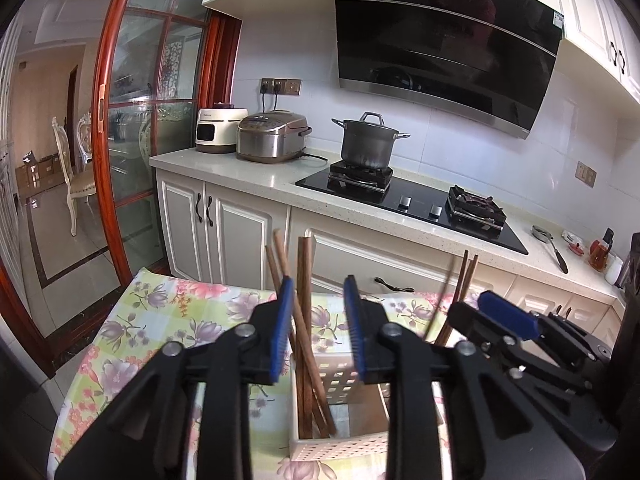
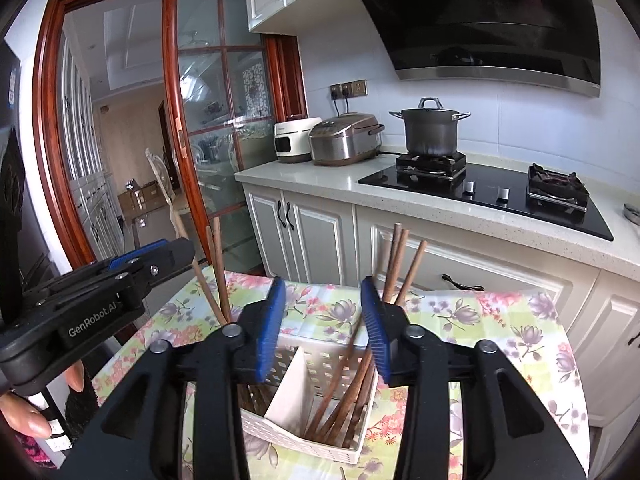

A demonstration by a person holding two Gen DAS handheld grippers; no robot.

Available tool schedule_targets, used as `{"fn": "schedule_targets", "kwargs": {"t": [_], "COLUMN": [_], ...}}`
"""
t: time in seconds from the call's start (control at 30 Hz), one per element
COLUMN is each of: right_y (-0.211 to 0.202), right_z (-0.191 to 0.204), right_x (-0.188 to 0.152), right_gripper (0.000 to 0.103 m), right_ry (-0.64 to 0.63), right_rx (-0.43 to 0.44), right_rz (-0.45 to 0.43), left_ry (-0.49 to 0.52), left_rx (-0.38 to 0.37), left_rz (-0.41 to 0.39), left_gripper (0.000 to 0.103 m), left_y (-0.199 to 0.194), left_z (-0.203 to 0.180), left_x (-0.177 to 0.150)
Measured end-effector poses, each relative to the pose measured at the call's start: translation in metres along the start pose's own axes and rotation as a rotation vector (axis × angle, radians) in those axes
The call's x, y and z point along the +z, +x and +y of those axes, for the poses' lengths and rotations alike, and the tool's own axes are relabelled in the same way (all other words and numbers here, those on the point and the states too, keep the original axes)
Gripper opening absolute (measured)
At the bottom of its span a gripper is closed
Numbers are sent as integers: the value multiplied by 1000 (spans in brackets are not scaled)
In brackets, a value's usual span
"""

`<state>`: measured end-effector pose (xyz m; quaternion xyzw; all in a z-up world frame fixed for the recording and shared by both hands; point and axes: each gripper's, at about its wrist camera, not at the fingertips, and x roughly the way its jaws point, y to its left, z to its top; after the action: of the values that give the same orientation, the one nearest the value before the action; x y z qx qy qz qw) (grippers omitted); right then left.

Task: Organize utensils
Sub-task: 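Open both grippers to release the chopsticks into the white basket, then move both open grippers down toward the two white spoons on the table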

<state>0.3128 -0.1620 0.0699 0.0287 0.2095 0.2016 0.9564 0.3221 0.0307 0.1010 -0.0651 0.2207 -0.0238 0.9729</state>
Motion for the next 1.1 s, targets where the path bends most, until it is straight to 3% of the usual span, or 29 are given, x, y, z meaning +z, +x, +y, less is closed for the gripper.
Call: {"fn": "schedule_targets", "kwargs": {"t": [0.17, 0.23, 0.33, 0.4, 0.73, 1.1], "right_y": [-11, -18, -29, -36, -56, -48], "right_z": [-7, -10, -15, -17, -20, -11], "right_x": [-3, -8, -18, -27, -93, -176], "right_gripper": [39, 39, 43, 47, 54, 54], "right_ry": [11, 14, 37, 45, 119, 178], "right_rx": [-3, -8, -9, -14, -23, -10], "right_rz": [-14, -21, -20, -22, 59, 232], "left_ry": [-27, -42, -57, -66, 67, 56], "left_rx": [11, 24, 58, 85, 141, 114], "left_rz": [-30, -54, -86, -102, -65, 68], "left_gripper": [56, 71, 91, 98, 98, 98], "left_y": [-13, -24, -40, -49, -74, -90], "left_z": [9, 15, 24, 28, 23, 36], "left_x": [-3, -7, -17, -26, -96, -177]}}
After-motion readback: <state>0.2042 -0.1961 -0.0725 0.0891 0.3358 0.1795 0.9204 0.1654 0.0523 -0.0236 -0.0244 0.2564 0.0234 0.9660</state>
